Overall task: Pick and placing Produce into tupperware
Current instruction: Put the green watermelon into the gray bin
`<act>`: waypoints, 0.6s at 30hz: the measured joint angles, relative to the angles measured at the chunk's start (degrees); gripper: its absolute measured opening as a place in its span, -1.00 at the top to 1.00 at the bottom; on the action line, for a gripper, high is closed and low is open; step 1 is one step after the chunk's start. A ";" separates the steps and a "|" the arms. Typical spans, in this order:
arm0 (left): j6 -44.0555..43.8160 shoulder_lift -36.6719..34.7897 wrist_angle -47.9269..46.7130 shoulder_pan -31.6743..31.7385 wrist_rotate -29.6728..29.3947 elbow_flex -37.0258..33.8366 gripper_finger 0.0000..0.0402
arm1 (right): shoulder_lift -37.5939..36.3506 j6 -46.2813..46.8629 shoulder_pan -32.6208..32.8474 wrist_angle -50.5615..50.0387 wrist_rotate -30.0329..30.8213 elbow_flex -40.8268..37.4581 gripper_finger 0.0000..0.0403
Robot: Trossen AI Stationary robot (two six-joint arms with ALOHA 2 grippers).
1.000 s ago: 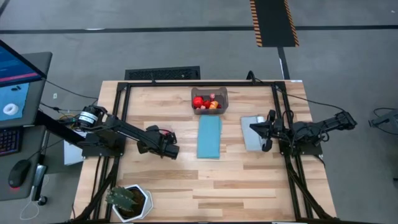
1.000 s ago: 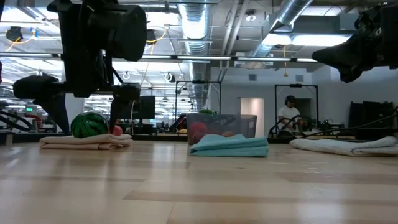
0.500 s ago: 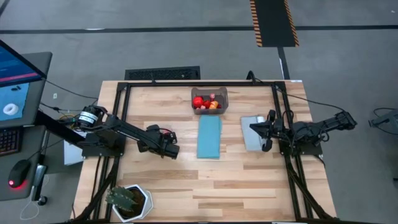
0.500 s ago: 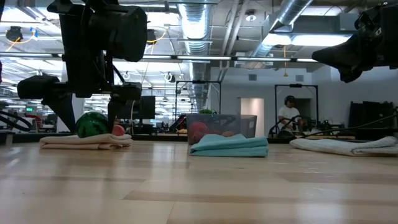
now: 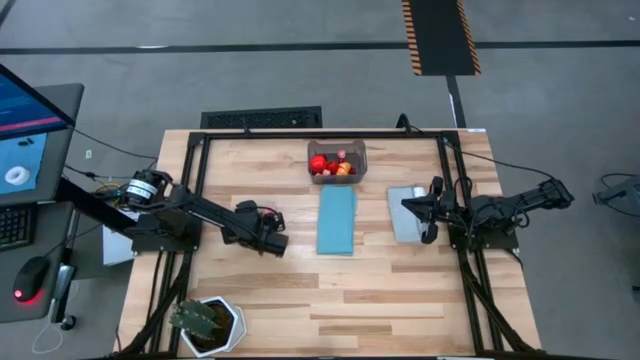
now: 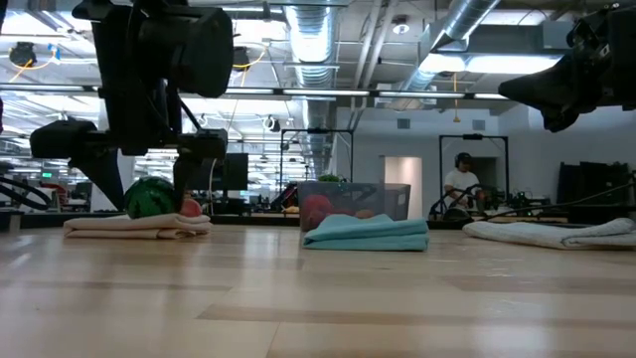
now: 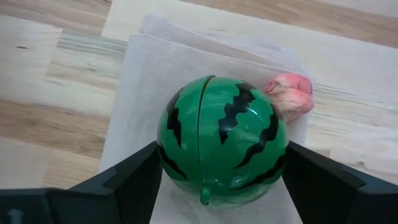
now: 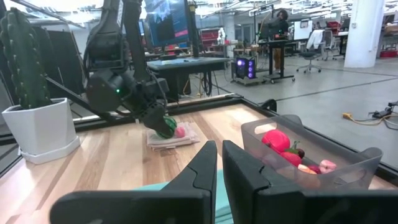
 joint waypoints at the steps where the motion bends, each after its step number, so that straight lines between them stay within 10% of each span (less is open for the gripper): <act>1: 0.00 0.00 0.02 -0.14 -0.19 0.00 -0.42 | 0.00 0.01 0.00 0.00 0.00 0.00 0.75; 18: 5.37 -0.52 -3.47 -1.40 -5.79 6.33 -0.42 | 0.00 0.00 -0.01 0.00 0.00 0.00 0.75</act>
